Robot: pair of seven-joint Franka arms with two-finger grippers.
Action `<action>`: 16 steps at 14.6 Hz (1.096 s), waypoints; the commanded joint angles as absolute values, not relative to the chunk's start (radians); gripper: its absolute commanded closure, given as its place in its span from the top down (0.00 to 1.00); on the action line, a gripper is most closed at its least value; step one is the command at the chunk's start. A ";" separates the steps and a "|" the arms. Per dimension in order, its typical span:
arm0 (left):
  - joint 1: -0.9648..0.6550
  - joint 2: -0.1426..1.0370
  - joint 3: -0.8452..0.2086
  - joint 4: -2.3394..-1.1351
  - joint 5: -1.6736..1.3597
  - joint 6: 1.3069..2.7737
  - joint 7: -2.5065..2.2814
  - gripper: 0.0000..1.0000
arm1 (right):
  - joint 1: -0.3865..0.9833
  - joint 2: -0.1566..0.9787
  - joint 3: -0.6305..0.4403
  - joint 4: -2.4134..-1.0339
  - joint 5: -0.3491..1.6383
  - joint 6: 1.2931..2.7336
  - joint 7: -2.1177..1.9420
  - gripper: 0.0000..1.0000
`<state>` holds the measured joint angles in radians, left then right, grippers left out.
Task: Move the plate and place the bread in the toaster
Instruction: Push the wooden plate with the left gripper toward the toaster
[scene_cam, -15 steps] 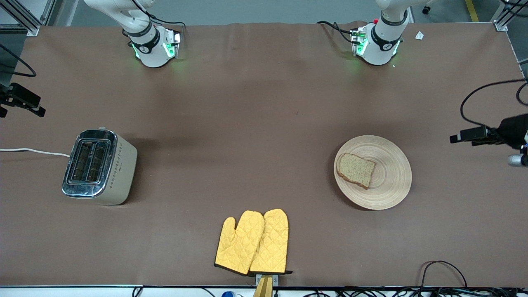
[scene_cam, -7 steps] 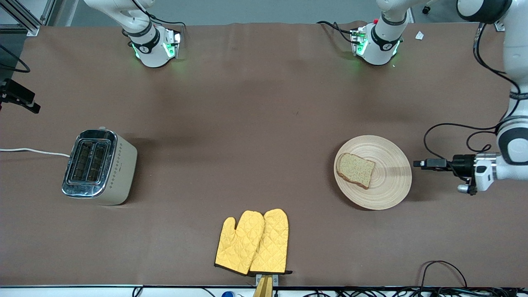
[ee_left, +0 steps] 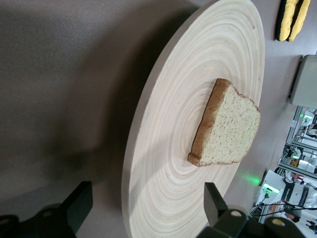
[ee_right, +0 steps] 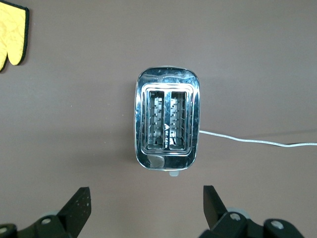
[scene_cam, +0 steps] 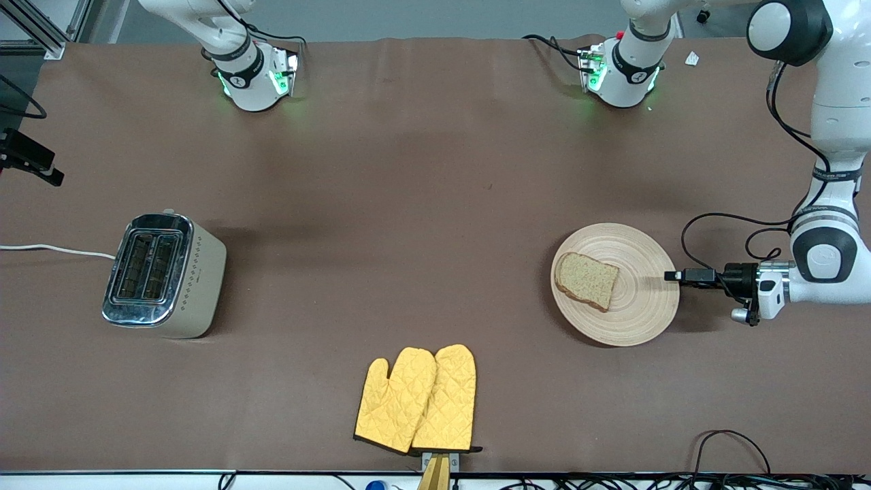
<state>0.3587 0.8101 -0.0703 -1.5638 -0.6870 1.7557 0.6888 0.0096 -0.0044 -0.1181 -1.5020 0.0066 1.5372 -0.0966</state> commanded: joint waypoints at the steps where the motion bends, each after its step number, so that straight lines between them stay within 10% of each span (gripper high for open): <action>1: 0.348 0.828 -0.071 -1.542 -0.718 1.756 0.718 0.84 | 0.000 -0.003 -0.112 -1.496 -0.002 1.522 -0.103 1.00; 8: 0.356 0.848 -0.072 -1.542 -0.719 1.756 0.935 0.08 | 0.012 -0.003 -0.106 -1.500 -0.006 1.511 -0.103 1.00; 16: 0.357 0.839 -0.201 -1.540 -0.793 1.741 0.899 0.01 | 0.005 -0.003 -0.107 -1.500 -0.006 1.511 -0.109 1.00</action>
